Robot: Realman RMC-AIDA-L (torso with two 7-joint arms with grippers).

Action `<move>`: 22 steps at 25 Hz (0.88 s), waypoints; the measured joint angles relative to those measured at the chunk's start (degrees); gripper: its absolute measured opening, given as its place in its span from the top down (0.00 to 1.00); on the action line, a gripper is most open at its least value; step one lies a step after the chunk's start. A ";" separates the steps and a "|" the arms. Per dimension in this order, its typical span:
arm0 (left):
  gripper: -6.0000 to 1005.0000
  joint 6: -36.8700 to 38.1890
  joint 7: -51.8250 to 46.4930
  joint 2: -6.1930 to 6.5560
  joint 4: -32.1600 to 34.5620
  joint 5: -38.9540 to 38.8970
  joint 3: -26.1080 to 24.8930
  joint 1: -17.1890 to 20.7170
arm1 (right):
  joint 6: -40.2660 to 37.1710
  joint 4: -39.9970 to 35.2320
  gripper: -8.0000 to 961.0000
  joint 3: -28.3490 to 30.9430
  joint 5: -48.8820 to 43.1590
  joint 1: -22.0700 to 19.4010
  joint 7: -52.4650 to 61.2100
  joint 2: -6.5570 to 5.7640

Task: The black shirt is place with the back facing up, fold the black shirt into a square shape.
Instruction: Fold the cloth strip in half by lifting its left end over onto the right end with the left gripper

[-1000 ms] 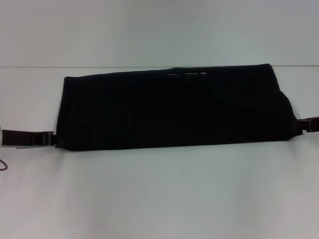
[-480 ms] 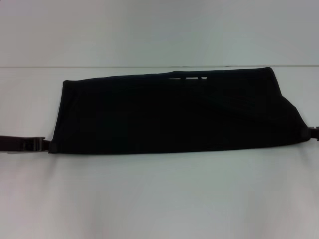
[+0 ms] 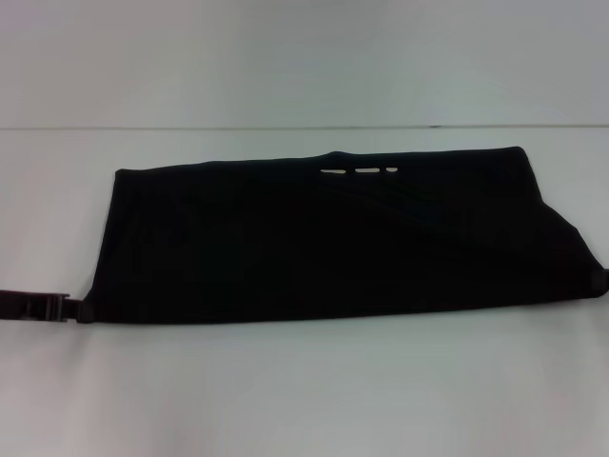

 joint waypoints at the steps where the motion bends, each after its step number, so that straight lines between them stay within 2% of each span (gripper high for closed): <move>1: 0.97 0.47 0.45 0.01 0.03 0.36 -0.09 0.06 | -0.70 0.00 0.93 0.77 0.00 -0.24 -0.43 0.00; 14: 0.94 4.88 -0.89 0.34 1.58 0.83 -0.52 0.09 | -6.28 -0.02 0.88 2.60 -0.08 -1.47 -0.96 -0.15; 19: 0.85 5.26 -3.31 0.40 3.81 0.71 -1.98 0.67 | -9.60 -1.10 0.86 5.49 -0.01 -1.91 -0.93 -0.82; 22: 0.80 8.45 -4.51 0.72 4.83 0.77 -4.36 0.77 | -13.01 -3.23 0.74 8.42 0.08 -2.75 -1.17 -0.88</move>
